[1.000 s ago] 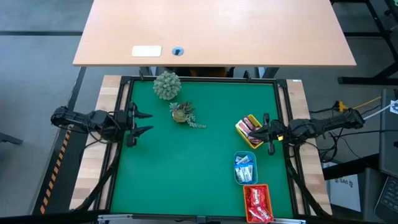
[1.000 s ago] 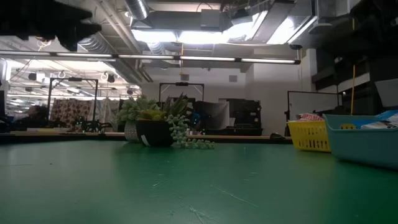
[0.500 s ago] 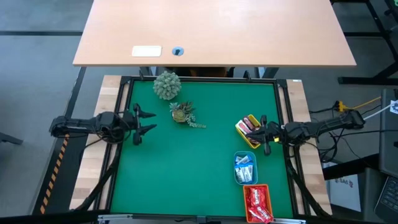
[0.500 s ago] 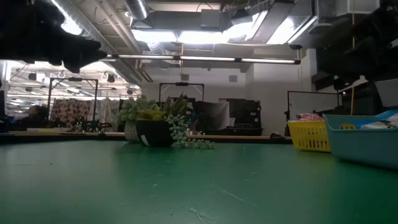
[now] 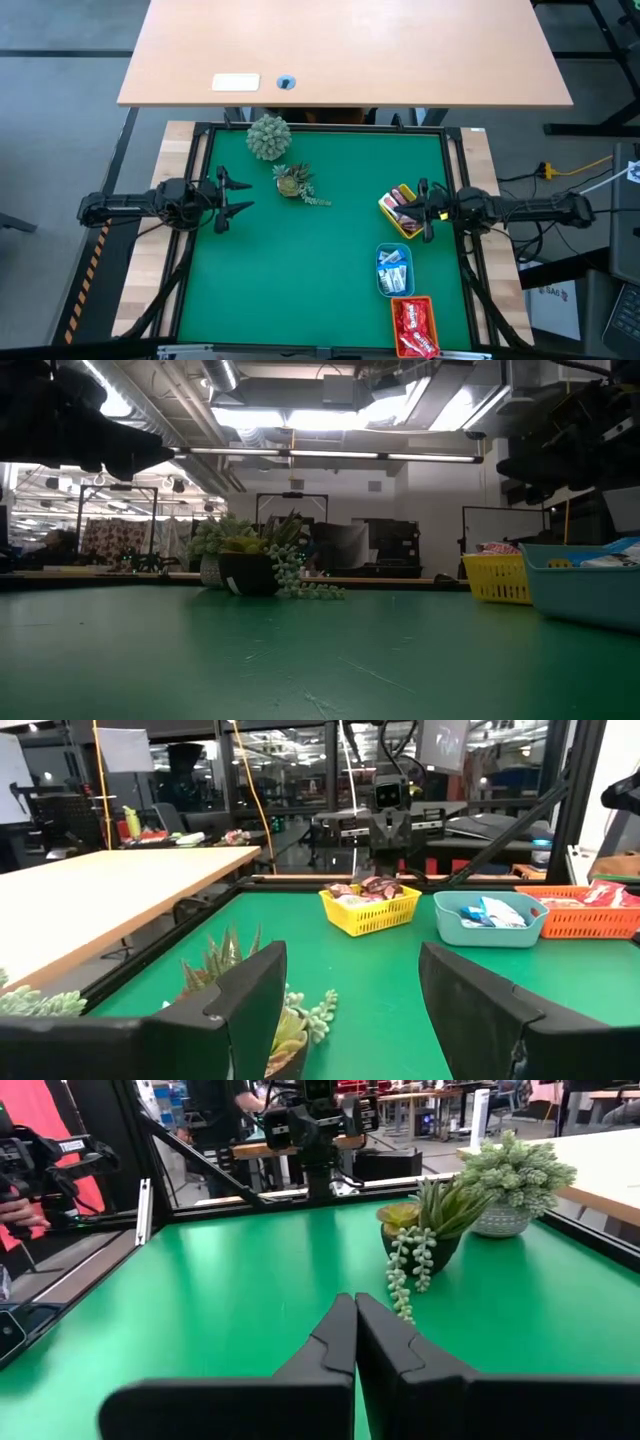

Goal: Sort candy
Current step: Return to Home Position

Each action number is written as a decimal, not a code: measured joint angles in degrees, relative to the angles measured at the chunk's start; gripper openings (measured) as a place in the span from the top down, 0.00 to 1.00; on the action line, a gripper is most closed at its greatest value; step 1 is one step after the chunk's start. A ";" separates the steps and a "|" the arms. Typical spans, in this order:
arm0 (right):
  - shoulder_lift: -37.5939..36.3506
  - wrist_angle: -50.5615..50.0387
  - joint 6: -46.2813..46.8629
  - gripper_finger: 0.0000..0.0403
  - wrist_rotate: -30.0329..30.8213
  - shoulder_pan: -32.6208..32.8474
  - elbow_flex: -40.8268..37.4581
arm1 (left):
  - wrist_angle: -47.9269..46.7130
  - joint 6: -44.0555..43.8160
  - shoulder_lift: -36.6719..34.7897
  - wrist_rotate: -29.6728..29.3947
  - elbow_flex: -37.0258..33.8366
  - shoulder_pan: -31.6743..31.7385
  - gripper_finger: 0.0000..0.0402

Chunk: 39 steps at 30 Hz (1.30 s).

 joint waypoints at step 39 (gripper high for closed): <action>-15.16 -9.76 -3.39 1.00 0.78 -0.62 0.05 | 0.02 -0.20 0.01 -0.07 0.02 -0.09 0.44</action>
